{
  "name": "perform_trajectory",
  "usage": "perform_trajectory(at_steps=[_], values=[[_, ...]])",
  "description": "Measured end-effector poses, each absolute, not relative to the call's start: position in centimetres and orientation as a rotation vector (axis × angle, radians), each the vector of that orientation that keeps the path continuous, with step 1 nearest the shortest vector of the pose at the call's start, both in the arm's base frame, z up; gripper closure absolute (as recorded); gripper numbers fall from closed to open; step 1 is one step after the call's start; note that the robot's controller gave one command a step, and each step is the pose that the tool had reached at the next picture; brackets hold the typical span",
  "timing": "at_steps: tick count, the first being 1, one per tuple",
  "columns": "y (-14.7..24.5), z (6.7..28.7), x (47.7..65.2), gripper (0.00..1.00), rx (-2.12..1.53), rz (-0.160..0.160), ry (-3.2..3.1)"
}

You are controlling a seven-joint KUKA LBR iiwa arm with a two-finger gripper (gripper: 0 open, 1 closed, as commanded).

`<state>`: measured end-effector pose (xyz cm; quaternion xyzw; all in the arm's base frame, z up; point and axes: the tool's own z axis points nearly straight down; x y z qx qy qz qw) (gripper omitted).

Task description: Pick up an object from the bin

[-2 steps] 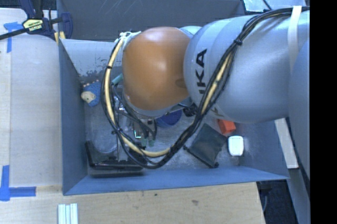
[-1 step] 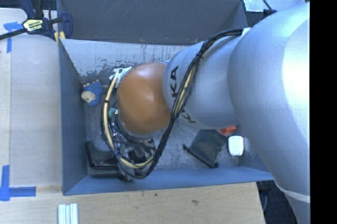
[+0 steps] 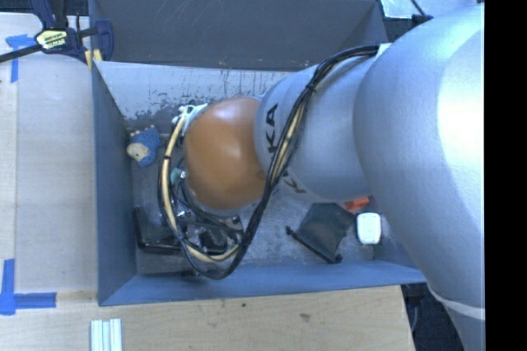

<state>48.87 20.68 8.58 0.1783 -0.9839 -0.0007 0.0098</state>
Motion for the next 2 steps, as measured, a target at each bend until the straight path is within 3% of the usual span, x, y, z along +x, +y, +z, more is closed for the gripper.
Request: perform_trajectory(at_steps=[1, 2], values=[[20.5, 19.1, 49.4, 1.0, 0.546, -0.001, -3.098], [17.1, 28.2, 50.3, 1.0, 0.528, 0.002, -3.101]])
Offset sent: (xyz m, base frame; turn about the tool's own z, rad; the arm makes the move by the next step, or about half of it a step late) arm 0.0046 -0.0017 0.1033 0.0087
